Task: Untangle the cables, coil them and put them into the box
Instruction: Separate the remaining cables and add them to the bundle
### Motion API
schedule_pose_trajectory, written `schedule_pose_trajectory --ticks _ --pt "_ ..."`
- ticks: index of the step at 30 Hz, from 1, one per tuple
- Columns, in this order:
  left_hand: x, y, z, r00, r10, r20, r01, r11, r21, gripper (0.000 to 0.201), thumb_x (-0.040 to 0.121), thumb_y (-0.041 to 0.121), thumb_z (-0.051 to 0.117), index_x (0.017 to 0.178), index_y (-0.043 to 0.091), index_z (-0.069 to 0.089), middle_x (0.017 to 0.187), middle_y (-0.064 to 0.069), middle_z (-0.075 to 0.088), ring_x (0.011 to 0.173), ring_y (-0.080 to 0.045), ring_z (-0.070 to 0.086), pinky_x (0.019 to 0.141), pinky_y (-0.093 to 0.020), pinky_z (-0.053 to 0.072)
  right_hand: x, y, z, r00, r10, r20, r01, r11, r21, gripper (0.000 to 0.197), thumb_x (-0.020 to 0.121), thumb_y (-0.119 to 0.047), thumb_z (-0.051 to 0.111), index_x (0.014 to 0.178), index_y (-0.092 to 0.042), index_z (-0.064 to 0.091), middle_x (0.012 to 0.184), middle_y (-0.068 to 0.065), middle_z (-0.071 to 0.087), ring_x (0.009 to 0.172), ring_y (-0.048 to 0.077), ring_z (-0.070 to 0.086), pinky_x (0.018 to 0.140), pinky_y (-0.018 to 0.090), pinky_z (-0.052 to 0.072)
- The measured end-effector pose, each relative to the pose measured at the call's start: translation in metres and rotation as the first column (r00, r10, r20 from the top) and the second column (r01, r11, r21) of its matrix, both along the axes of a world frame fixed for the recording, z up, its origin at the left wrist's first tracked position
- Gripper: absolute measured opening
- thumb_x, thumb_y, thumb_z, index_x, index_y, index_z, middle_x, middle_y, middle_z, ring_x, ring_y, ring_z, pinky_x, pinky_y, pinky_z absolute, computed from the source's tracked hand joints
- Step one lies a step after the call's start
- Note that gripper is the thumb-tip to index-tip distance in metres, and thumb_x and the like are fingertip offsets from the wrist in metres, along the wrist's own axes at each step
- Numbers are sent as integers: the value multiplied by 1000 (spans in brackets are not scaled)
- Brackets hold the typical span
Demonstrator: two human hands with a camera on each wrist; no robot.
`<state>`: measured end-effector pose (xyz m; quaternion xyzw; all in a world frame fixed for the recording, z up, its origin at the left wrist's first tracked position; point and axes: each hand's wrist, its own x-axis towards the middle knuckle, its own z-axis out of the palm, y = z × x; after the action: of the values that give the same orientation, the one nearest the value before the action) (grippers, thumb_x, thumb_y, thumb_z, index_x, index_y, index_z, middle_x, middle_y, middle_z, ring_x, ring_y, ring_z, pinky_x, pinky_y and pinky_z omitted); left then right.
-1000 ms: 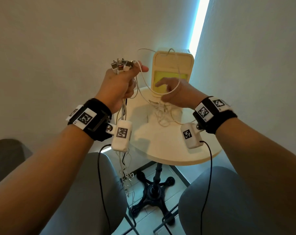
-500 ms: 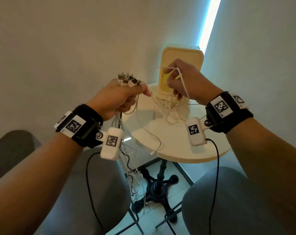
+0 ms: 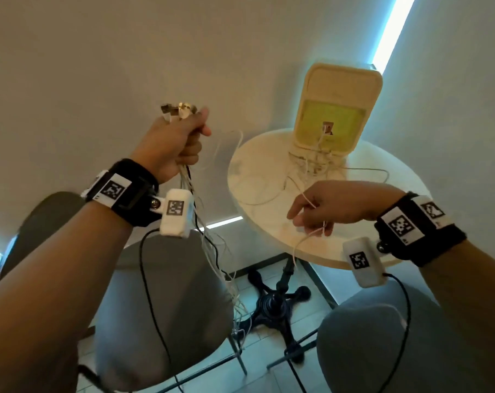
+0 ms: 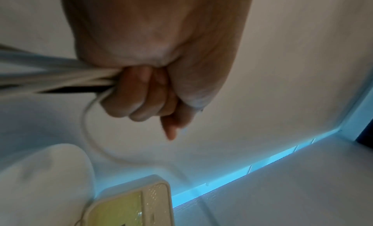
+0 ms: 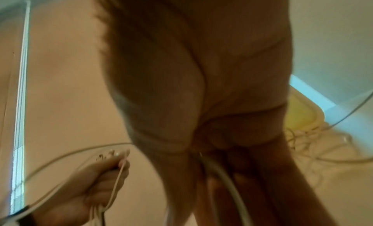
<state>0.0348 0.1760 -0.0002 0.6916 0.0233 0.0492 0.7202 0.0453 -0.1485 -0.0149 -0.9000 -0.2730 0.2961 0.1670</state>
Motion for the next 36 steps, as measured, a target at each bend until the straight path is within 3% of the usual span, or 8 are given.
schedule_pose_trajectory --ticks 4,10,17,23,27,29,33,36 --pt "5 -16 17 996 55 72 -54 998 -16 52 104 56 61 70 17 60 55 3 28 48 -13 26 46 -28 25 1 10 14 996 84 -22 -86 993 -78 69 83 -60 80 144 -35 58 102 -14 78 99 12 74 98 38 57" --pt "12 -31 32 986 120 111 -123 992 17 57 101 62 60 64 20 53 59 2 39 52 -15 32 52 -32 31 11 3 52 988 54 142 -41 995 -89 88 65 -84 66 142 -41 60 119 -20 73 116 3 63 115 41 43" --pt "12 -49 34 985 115 126 -97 985 -144 51 101 41 72 62 21 46 55 4 34 44 -12 24 45 -27 19 14 8 59 982 -50 182 28 992 123 56 86 -38 84 138 -32 65 115 -16 75 107 6 69 111 44 50" --pt "2 -80 36 984 -81 159 108 980 -167 52 104 33 67 61 21 41 51 5 29 42 -13 19 44 -26 18 2 64 34 959 -233 160 139 882 451 69 100 -58 59 155 -20 41 117 -1 71 104 15 73 94 45 61" --pt "-3 -84 48 971 -136 199 176 964 -198 52 106 33 64 62 22 39 50 6 25 42 -12 16 42 -24 18 -4 72 17 941 -339 -10 257 694 673 13 107 -15 53 119 -9 56 85 13 77 73 22 73 83 51 61" --pt "-4 -78 57 969 -123 214 167 964 -205 52 106 33 63 61 22 39 51 7 24 43 -12 15 41 -24 18 -6 65 8 932 -352 -90 305 621 722 14 103 0 48 107 -7 60 76 12 71 67 24 69 78 52 62" --pt "-7 -75 64 966 -152 209 193 962 -193 53 106 33 62 59 23 39 49 8 25 41 -10 16 39 -23 20 -7 57 0 875 -480 -68 351 530 772 10 103 -17 58 113 -17 58 102 5 65 86 20 68 82 47 62" --pt "-10 -87 64 951 -226 209 265 946 -185 55 107 34 61 58 23 38 48 9 26 39 -9 18 38 -22 21 -10 56 12 903 -429 -3 285 595 751 63 98 -50 69 150 -28 41 126 -4 58 100 12 70 84 33 63"
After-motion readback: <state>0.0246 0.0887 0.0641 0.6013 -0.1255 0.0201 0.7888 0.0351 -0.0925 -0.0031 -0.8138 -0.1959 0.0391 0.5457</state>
